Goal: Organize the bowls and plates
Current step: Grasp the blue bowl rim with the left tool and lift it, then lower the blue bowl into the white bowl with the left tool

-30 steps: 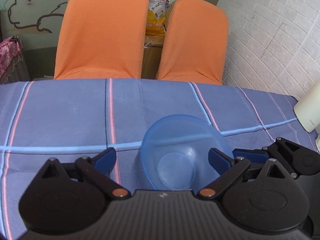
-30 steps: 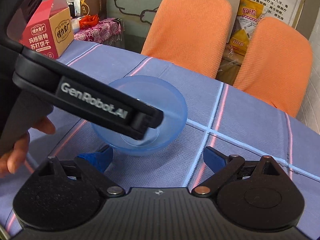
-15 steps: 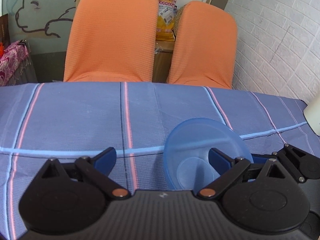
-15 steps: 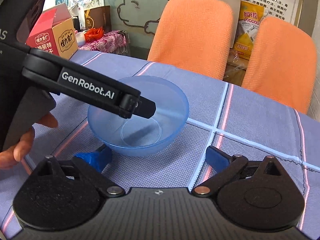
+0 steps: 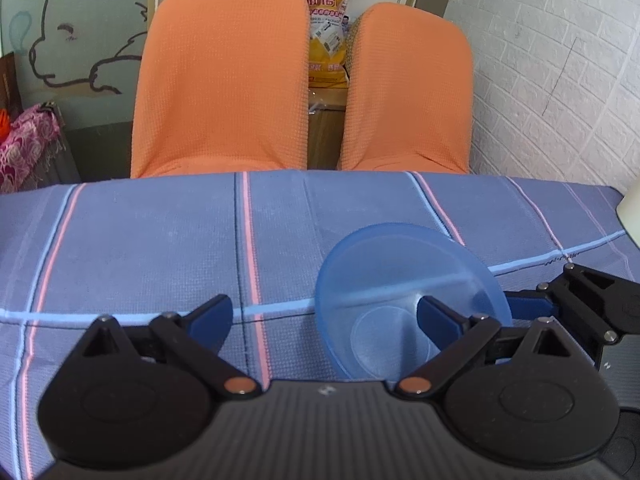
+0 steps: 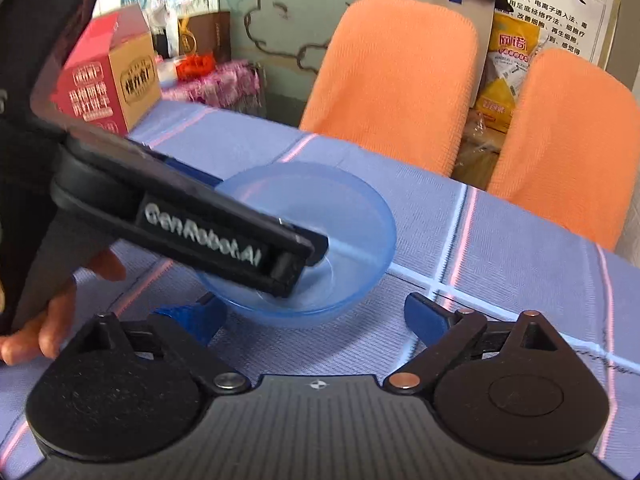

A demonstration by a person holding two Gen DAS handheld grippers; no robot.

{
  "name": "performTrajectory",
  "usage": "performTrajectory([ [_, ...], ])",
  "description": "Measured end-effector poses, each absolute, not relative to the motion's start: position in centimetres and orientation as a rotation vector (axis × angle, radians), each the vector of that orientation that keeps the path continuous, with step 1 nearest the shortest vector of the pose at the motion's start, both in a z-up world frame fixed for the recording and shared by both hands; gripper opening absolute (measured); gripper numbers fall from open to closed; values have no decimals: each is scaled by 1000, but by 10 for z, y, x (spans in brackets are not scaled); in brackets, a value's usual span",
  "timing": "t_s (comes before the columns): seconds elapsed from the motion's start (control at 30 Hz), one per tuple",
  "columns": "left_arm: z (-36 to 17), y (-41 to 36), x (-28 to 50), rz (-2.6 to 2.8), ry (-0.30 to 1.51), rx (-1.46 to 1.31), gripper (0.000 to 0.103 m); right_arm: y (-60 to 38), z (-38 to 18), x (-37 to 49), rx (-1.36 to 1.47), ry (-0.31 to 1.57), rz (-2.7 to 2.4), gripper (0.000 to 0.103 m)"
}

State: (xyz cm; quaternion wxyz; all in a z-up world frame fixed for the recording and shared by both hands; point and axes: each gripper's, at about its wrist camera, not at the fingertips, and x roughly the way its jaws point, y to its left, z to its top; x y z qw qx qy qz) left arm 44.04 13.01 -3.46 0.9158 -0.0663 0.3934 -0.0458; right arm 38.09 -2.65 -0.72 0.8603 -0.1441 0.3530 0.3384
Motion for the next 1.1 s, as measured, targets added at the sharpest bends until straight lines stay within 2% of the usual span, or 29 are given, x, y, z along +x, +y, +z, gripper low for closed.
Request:
performTrajectory([
  [0.1, -35, 128, 441, -89, 809, -119, 96, -25, -5, 379, -317, 705, 720, 79],
  [0.13, -35, 128, 441, -90, 807, -119, 92, -24, -4, 379, -323, 692, 726, 78],
  [0.17, -34, 127, 441, -95, 804, -119, 88, -23, -2, 378, -320, 674, 736, 77],
  [0.2, -32, 126, 441, -107, 802, -118, 72, -23, 1, 377, -310, 651, 750, 77],
  [0.27, -30, 124, 442, -147, 813, -140, 65, -25, 3, 375, -292, 607, 780, 77],
  [0.7, -24, 117, 434, -197, 828, -149, 63, -20, 10, 364, -333, 601, 775, 79],
  [1.1, 22, 80, 363, -289, 827, -138, 63, -53, 51, 301, -372, 598, 734, 80],
])
